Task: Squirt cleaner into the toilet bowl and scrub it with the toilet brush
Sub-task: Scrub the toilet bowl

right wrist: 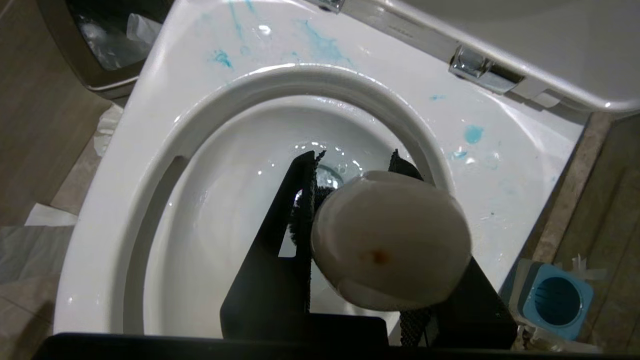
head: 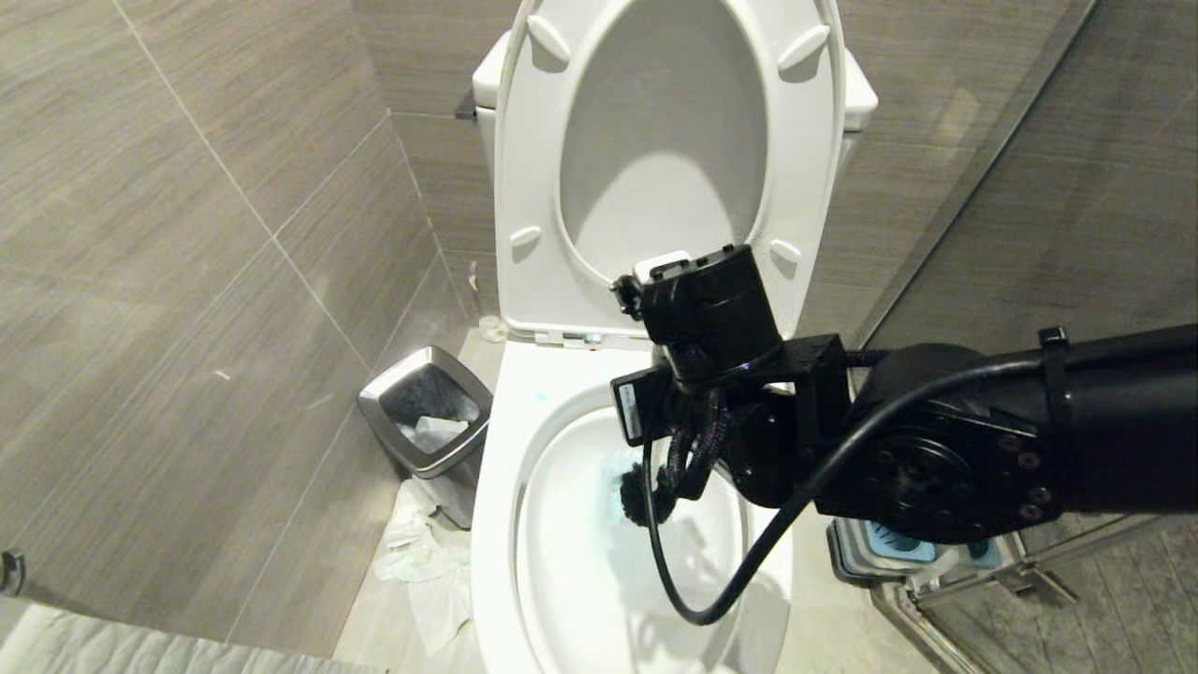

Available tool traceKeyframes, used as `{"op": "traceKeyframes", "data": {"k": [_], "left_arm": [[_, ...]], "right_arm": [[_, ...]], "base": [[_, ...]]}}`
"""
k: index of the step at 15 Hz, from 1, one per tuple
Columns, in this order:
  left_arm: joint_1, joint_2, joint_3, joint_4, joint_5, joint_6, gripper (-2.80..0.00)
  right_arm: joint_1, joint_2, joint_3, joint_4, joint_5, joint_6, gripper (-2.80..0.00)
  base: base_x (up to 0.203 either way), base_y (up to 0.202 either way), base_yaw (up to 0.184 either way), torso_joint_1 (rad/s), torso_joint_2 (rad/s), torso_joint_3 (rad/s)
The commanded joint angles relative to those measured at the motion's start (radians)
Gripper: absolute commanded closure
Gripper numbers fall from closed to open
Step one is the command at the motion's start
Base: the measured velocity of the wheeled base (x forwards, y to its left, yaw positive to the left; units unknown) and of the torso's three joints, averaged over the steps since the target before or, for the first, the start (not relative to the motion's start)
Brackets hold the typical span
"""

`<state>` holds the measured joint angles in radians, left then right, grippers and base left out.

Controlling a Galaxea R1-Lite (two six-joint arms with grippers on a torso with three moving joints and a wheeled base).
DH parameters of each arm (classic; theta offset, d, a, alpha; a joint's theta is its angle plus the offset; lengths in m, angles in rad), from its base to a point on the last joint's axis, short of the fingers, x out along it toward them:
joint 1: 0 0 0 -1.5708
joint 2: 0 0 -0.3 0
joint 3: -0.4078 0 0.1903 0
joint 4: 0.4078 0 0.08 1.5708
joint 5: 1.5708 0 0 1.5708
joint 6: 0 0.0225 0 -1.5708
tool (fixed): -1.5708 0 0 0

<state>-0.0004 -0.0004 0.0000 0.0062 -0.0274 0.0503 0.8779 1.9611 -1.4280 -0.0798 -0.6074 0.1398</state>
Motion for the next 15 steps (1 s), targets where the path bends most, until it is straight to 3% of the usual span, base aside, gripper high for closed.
{"op": "traceKeyframes", "data": {"k": [1, 8, 11, 15], "left_arm": [[0.000, 0.000, 0.002, 0.000, 0.000, 0.000, 0.00], [0.000, 0.000, 0.002, 0.000, 0.000, 0.000, 0.00], [0.000, 0.000, 0.002, 0.000, 0.000, 0.000, 0.00], [0.000, 0.000, 0.002, 0.000, 0.000, 0.000, 0.00]], "right_arm": [[0.000, 0.055, -0.004, -0.001, -0.005, 0.010, 0.00], [-0.017, 0.266, -0.161, 0.003, -0.024, 0.039, 0.00], [-0.015, 0.186, -0.153, 0.013, -0.021, 0.032, 0.00], [-0.010, 0.053, -0.169, 0.034, -0.005, -0.040, 0.00]], "base": [[0.000, 0.000, 0.000, 0.000, 0.00, 0.000], [0.000, 0.000, 0.000, 0.000, 0.00, 0.000], [0.000, 0.000, 0.000, 0.000, 0.00, 0.000], [0.000, 0.000, 0.000, 0.000, 0.00, 0.000]]}}
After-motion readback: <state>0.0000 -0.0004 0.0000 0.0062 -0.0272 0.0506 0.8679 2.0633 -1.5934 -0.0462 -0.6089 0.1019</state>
